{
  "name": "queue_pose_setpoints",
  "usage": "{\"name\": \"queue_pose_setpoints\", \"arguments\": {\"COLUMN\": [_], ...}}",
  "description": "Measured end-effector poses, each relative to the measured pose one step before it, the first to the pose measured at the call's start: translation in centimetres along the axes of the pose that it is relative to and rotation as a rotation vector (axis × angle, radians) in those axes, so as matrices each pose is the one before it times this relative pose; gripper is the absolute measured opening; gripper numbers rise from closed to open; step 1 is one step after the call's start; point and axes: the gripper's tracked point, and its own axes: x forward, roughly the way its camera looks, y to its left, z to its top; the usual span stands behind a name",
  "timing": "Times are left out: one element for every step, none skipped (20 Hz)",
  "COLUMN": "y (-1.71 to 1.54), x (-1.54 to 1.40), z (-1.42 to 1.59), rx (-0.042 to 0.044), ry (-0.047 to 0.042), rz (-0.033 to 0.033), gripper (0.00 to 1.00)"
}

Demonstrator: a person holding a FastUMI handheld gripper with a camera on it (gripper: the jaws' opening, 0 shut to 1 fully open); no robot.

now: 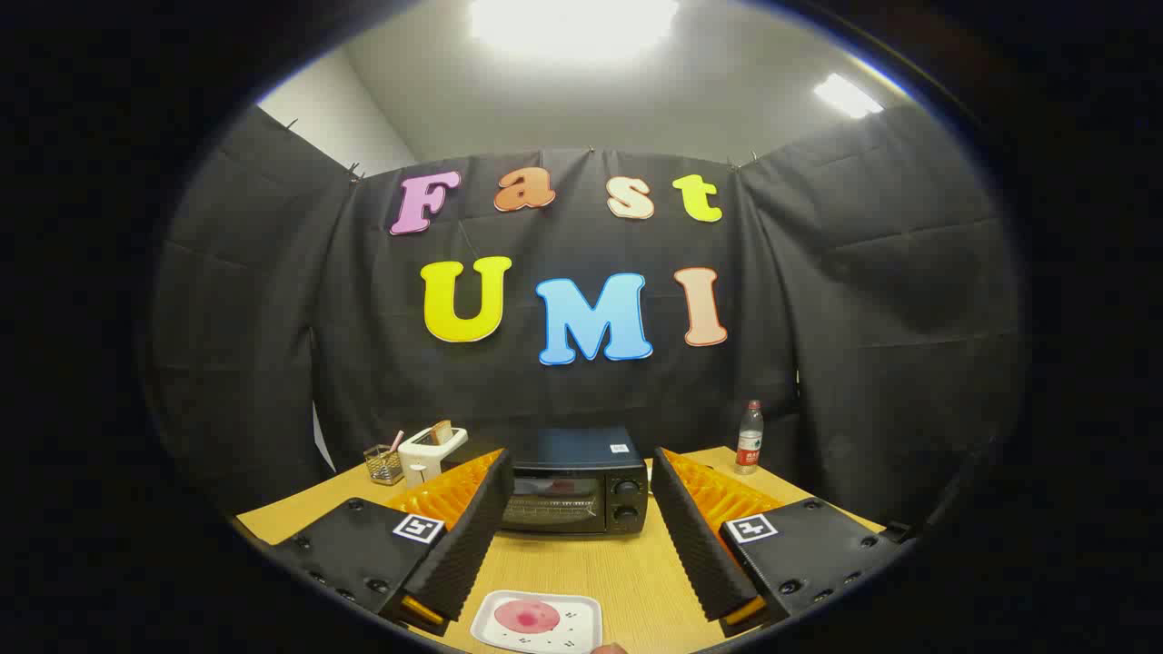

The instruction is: Open the toaster oven, put the food inside, and close the toaster oven door.

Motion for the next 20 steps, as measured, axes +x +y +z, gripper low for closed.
{"name": "queue_pose_setpoints", "arguments": {"y": [-0.019,0.087,0.059,-0.003,-0.062,0.001,-0.042,-0.040,-0.028,-0.058,0.004,-0.034,-0.048,0.146,0.103,0.085,0.157,0.314,0.228,0.337], "x": [0.125,-0.037,-0.003,-0.012,-0.011,0.020,0.069,-0.096,0.034,-0.033,0.038,0.044,0.090,0.032,0.112,0.154,0.307,0.332,0.305,0.338], "z": [0.100,-0.035,0.117,0.046,0.108,0.001,0.104,-0.159,0.014,-0.006,0.132,0.002,0.012,-0.103,0.031,0.047,0.162,0.053,0.112,0.110], "rx": [-0.00170,-0.00008,0.00186,0.00126,-0.00081,-0.00111,-0.00152,-0.00004,0.00115,0.00168,0.00208,0.00162,0.00128,0.00023,-0.00084,0.00079,0.00231,0.00126,0.00022,0.00076], "ry": [-0.00131,-0.00104,-0.00226,-0.00164,-0.00138,-0.00281,-0.00111,0.00179,0.00055,-0.00013,-0.00137,-0.00164,-0.00026,0.00058,-0.00093,-0.00151,-0.00113,-0.00163,-0.00192,-0.00112], "rz": [-0.00035,0.00074,0.00095,0.00143,-0.00127,-0.00112,-0.00165,0.00028,-0.00131,-0.00160,-0.00121,-0.00079,0.00076,0.00215,0.00099,0.00078,0.00315,0.00292,0.00316,0.00482], "gripper": [0.97,0.97,0.97,0.96,0.97,0.97,0.97,0.96,0.97,0.97,0.97,0.97,0.97,0.97,0.97,0.97,0.97,0.97,0.97,0.97]}}
